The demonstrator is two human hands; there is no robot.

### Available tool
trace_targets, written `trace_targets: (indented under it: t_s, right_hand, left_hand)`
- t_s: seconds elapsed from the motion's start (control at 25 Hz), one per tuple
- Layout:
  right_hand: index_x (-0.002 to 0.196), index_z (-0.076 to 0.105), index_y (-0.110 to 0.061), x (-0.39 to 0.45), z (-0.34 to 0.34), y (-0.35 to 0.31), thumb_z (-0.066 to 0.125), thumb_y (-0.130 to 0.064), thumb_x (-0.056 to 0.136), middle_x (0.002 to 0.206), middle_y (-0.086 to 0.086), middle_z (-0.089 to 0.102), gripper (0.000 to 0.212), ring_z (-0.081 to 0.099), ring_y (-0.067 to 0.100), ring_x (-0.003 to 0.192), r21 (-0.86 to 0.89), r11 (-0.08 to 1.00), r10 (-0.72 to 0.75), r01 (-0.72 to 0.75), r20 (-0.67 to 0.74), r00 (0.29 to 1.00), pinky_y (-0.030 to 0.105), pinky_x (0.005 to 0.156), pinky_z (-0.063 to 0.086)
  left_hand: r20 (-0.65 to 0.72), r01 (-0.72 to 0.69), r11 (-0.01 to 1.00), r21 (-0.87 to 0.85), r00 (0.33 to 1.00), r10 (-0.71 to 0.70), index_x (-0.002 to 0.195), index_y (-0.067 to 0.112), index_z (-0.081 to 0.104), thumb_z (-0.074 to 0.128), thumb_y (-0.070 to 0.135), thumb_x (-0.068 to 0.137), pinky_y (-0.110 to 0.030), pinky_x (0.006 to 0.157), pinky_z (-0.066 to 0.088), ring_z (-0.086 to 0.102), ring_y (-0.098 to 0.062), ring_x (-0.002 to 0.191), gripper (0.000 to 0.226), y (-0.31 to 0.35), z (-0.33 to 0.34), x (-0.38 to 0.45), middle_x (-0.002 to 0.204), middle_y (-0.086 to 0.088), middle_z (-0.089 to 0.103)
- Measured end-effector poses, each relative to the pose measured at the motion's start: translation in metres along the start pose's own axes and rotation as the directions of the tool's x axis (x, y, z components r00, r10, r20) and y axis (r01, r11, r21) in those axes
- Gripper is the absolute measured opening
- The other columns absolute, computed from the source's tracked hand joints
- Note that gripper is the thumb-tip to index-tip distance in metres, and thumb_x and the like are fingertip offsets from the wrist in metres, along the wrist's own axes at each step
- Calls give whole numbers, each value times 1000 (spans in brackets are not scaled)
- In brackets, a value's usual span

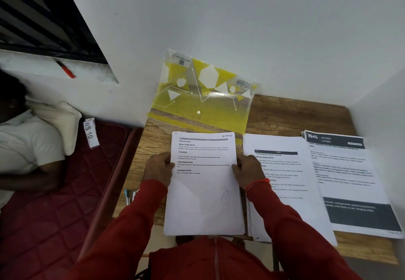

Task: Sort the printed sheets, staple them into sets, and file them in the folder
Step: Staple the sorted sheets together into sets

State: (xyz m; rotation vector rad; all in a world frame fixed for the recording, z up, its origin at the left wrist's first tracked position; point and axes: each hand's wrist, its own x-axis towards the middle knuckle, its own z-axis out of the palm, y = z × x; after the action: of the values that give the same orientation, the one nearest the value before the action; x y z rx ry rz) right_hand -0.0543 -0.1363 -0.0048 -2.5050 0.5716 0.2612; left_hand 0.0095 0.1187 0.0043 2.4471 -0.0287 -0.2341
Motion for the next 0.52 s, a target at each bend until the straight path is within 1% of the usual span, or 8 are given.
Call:
trace_targets:
  t_s: [0.08,0.16,0.24,0.32,0.36,0.44,0.52]
  right_hand:
    - [112,61,-3,0,0,0,59,-15,88,105,21,57,27,51,34,105,5,1000,-3,3,4,1000,33,87,39]
    - [116,58,-2,-2,0,0,60,-11,85,105,21,55,32,52,35,103,-13,1000,-20,20,13,1000,33,85,40]
    - [127,54,-3,-5,0,-1,61,-6,82,108,23,53,45,53,37,102,-10,998,-55,55,-40,998,34,87,43]
    - [133,52,-3,-12,1,-2,61,2,80,113,25,51,54,55,39,102,13,990,-137,139,-122,983,39,90,47]
    - [132,54,-2,-16,2,-3,61,6,79,115,26,50,54,56,40,102,22,982,-185,190,-136,973,41,92,48]
    - [128,57,-2,-24,10,-2,59,8,79,117,25,50,50,56,41,104,15,965,-261,263,-91,961,45,94,49]
    - [123,60,-2,-29,18,2,59,7,79,113,23,51,45,57,41,100,-15,956,-292,292,-52,955,49,90,50]
  left_hand:
    - [-3,38,999,-21,999,-38,94,2,72,70,0,80,-37,82,53,62,-27,82,14,0,0,0,89,-11,70]
    - [-3,78,996,-52,997,-78,102,5,73,71,-1,79,-28,82,49,62,-23,83,23,2,-1,-1,95,-10,71]
    - [-5,100,992,-73,995,-100,107,7,72,72,-1,79,-23,80,44,59,-17,83,29,3,-1,-1,96,-8,70]
    - [-3,106,992,-71,994,-107,107,7,72,72,0,79,-23,78,43,59,-18,82,28,4,-1,-1,91,-5,67]
    - [-3,107,991,-75,994,-107,105,7,72,72,0,79,-25,78,45,60,-21,83,27,5,-1,-1,88,-4,65]
    - [-11,104,991,-80,994,-105,105,7,73,72,0,79,-30,83,50,63,-24,86,27,5,-1,-2,90,-6,68]
    - [-22,94,993,-75,995,-96,105,7,73,73,0,78,-29,84,49,63,-24,86,28,5,0,-2,95,-8,71]
